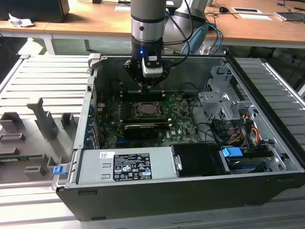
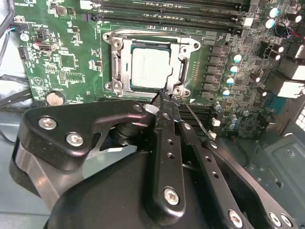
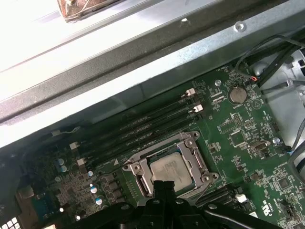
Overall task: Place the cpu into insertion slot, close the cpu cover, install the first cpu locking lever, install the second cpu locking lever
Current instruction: 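Install the first cpu locking lever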
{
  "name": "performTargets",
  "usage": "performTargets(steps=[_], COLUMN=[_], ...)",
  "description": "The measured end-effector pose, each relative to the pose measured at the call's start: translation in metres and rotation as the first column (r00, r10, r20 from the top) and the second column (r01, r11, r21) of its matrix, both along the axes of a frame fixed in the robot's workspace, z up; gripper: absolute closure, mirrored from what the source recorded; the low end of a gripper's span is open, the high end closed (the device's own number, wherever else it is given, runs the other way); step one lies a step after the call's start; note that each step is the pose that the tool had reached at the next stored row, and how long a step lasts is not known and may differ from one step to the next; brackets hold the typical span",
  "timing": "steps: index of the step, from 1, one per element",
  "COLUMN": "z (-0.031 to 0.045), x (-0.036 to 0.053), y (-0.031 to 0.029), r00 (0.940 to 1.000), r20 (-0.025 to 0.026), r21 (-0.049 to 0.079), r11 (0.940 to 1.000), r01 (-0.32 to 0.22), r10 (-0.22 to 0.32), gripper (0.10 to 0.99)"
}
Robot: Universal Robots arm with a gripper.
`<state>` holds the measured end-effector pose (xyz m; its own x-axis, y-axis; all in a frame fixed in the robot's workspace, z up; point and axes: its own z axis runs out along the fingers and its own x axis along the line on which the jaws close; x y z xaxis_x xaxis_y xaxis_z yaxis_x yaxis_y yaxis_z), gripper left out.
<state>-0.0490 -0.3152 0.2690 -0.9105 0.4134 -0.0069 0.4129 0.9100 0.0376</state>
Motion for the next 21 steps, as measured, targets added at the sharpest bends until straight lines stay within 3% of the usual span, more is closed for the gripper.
performTargets(steps=[21], z=[0.0], x=[0.0], y=[0.0], r00=[0.9954], r20=[0.0], r21=[0.0], r11=[0.9954], r01=[-0.095], r10=[0.095], gripper=[0.98])
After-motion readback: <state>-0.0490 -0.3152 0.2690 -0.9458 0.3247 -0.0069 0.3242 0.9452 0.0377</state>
